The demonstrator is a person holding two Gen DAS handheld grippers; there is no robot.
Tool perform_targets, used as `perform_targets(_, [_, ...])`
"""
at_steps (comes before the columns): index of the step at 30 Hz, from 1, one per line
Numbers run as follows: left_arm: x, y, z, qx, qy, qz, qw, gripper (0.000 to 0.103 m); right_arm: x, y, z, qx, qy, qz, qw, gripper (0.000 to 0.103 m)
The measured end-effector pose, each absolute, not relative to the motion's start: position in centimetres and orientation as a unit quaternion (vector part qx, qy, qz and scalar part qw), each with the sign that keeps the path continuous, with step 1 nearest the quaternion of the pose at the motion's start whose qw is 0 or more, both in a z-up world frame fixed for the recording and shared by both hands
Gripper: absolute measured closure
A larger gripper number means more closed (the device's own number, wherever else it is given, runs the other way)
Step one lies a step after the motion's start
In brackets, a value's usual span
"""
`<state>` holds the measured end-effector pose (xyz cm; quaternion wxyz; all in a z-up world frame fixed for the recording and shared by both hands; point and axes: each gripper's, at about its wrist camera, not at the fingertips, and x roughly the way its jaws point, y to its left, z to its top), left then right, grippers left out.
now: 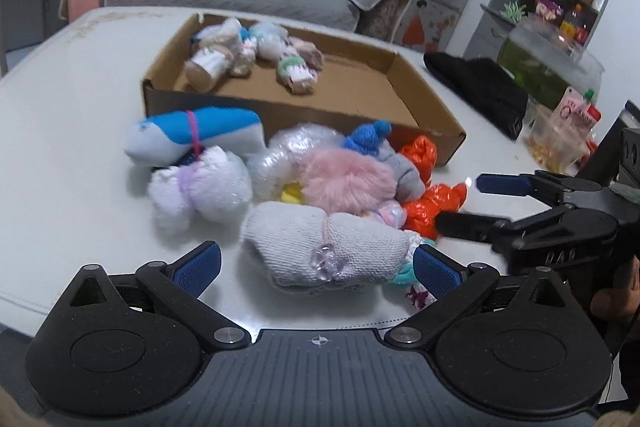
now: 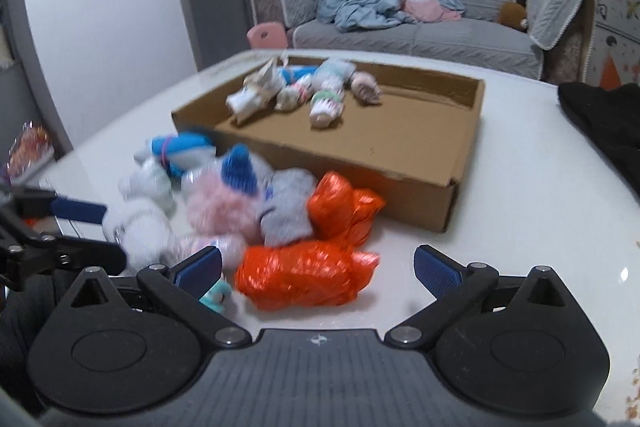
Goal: Organize objects
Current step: 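Move both tools back to the pile of rolled items, then grasp the orange plastic bundle with right tool while left tool grasps grey knit roll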
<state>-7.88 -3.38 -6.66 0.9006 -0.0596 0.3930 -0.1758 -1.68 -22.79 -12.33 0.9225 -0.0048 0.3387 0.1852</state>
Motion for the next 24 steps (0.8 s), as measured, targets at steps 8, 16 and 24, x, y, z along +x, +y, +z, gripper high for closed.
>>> perform_targets(8, [-7.1, -4.1, -8.6, -0.054, 0.394, -0.171, 0.901, 0.001, -2.6, -22.0, -14.0, -0.060, 0.343, 0.188, 0.918, 0.005])
perform_targets(16, [-6.9, -4.4, -9.1, -0.037, 0.361, -0.181, 0.914, 0.007, -3.8, -22.8, -14.6, -0.047, 0.323, 0.178, 0.928, 0.019])
perform_targets(24, [-7.4, -4.6, -9.2, -0.025, 0.344, -0.191, 0.919, 0.015, -4.1, -23.5, -14.3, -0.038, 0.308, 0.179, 0.934, 0.042])
